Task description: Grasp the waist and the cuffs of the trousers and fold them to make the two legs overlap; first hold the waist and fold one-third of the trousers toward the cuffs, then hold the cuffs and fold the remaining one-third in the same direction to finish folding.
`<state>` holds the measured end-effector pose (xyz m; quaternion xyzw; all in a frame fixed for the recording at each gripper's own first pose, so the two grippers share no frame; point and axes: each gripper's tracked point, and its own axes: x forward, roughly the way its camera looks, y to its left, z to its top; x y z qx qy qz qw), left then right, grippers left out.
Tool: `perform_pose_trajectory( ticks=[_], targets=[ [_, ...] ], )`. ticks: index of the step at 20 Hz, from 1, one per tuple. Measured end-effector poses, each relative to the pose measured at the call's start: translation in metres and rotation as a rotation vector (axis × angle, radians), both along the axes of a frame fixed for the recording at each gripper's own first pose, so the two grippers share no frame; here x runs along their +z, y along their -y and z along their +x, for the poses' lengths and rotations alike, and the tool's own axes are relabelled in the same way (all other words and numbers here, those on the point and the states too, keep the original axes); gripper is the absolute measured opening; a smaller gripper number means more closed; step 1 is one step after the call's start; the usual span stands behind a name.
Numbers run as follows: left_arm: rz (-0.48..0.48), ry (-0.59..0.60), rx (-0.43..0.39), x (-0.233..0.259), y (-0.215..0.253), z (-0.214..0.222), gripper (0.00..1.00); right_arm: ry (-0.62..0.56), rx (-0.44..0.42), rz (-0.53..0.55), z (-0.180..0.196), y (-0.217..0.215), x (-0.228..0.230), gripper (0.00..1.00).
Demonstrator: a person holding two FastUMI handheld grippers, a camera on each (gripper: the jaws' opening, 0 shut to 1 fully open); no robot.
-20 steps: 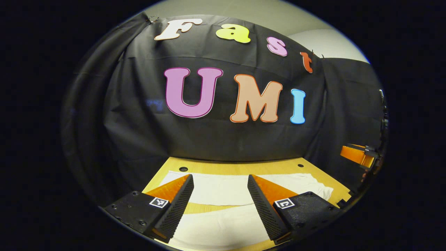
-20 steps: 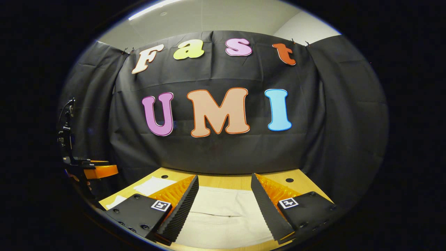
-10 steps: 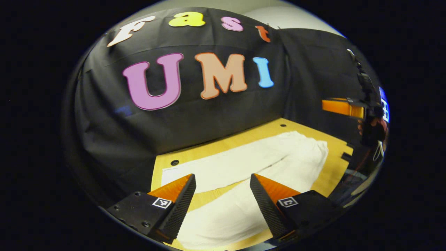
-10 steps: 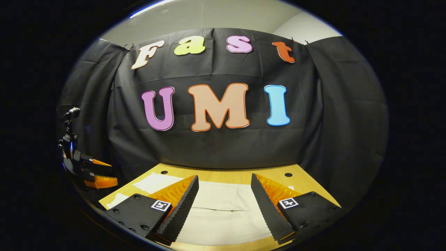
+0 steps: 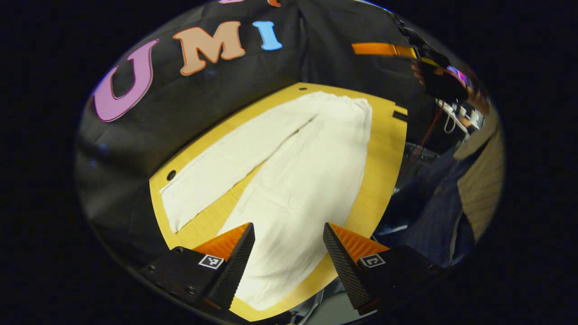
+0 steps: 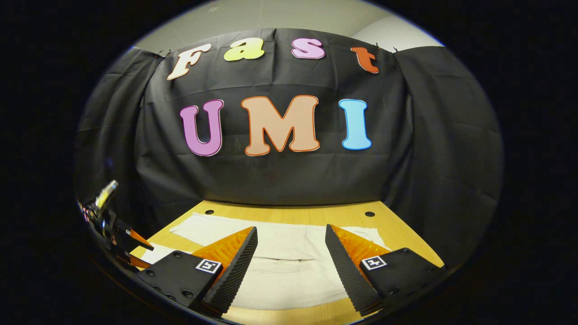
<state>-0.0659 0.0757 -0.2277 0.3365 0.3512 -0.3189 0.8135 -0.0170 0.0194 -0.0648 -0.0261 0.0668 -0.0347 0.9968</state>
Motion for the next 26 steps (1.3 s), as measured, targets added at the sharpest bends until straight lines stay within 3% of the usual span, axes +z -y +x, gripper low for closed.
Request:
perform_pose_trajectory(
  ticks=[4, 9, 12, 13, 21, 24, 26],
  targets=[
    [0.1, -0.14, -0.041, -0.052, -0.038, -0.011, 0.92, -0.036, -0.023, 0.0, -0.003, 0.01, -0.014, 0.96],
    [0.169, -0.257, -0.003, -0.084, -0.082, -0.015, 0.89, -0.072, -0.045, 0.006, -0.003, 0.022, -0.026, 0.96],
    [0.207, -0.27, 0.0, -0.091, -0.095, -0.015, 0.88, -0.088, -0.046, 0.011, -0.004, 0.024, -0.032, 0.93],
    [0.22, -0.279, 0.001, -0.095, -0.099, -0.016, 0.87, -0.09, -0.044, 0.012, -0.004, 0.023, -0.033, 0.97],
    [0.26, -0.352, -0.005, -0.104, -0.105, -0.018, 0.83, -0.104, -0.032, 0.007, -0.003, 0.027, -0.038, 0.97],
    [0.286, -0.365, -0.041, -0.104, -0.103, -0.019, 0.84, -0.107, -0.024, 0.0, -0.003, 0.029, -0.041, 0.93],
    [0.303, -0.376, -0.057, -0.105, -0.102, -0.021, 0.85, -0.117, -0.01, -0.006, -0.001, 0.029, -0.044, 0.97]
  ],
)
